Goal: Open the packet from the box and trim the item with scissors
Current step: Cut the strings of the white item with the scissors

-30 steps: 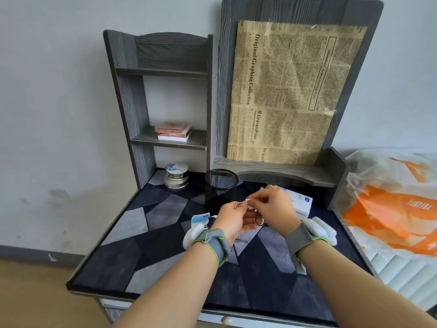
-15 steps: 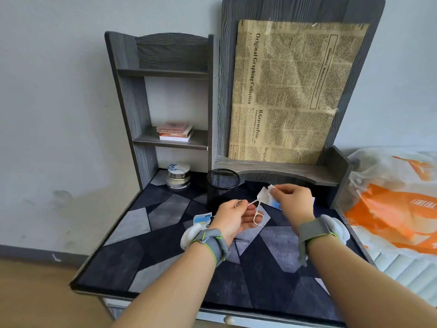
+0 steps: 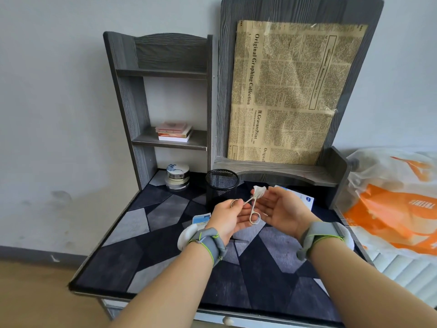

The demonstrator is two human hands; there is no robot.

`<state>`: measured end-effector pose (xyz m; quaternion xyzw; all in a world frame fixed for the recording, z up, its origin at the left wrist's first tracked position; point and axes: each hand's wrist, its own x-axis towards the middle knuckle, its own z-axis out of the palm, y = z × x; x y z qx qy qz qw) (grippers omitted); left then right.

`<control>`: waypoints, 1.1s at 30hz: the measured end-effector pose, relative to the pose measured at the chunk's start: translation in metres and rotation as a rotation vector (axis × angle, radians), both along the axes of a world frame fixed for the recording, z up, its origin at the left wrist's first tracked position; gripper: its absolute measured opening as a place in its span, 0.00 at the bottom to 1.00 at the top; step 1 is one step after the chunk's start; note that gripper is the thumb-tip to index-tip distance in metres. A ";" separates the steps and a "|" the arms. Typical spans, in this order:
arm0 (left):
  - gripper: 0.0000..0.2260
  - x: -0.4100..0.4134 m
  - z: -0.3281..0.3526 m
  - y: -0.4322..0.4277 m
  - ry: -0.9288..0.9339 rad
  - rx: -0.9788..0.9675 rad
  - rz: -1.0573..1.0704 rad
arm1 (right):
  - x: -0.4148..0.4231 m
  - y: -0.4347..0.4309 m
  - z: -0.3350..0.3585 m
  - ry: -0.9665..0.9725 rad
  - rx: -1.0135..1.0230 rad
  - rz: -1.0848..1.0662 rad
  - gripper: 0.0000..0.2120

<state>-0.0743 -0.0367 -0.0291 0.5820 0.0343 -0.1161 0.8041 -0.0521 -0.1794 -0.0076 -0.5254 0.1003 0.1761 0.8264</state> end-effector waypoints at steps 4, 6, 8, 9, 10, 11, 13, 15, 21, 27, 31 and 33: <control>0.12 0.002 0.000 0.001 0.007 -0.007 0.004 | 0.000 0.001 0.000 -0.053 0.020 -0.022 0.11; 0.13 0.002 -0.001 0.001 0.009 -0.009 0.008 | 0.000 0.004 -0.004 -0.079 0.007 -0.019 0.10; 0.13 0.001 -0.001 0.001 0.007 -0.004 0.003 | 0.000 0.005 -0.007 -0.107 -0.049 -0.030 0.08; 0.13 0.000 -0.001 0.000 0.003 0.001 -0.004 | 0.000 0.006 -0.007 -0.119 -0.085 -0.047 0.07; 0.12 -0.001 -0.001 0.000 -0.002 0.005 -0.012 | 0.000 0.006 -0.007 -0.131 -0.124 -0.069 0.06; 0.12 -0.002 -0.001 0.000 -0.007 0.009 -0.017 | 0.000 0.006 -0.007 -0.141 -0.158 -0.093 0.06; 0.13 -0.002 0.000 0.000 -0.017 0.023 -0.017 | 0.000 0.008 -0.006 -0.146 -0.210 -0.148 0.05; 0.13 -0.002 0.000 0.000 -0.028 0.044 -0.014 | 0.000 0.010 -0.006 -0.121 -0.238 -0.205 0.03; 0.13 0.000 -0.001 0.002 -0.040 0.068 -0.018 | 0.001 0.010 -0.005 -0.018 -0.200 -0.300 0.04; 0.12 -0.001 -0.004 0.002 -0.020 -0.035 0.061 | 0.003 0.001 -0.009 0.023 -0.122 -0.329 0.04; 0.11 -0.001 -0.004 0.000 -0.002 -0.057 0.049 | 0.001 0.009 -0.010 -0.024 -0.208 -0.139 0.07; 0.12 -0.002 -0.003 -0.001 0.012 -0.058 0.051 | 0.000 0.013 -0.008 -0.046 -0.159 -0.045 0.09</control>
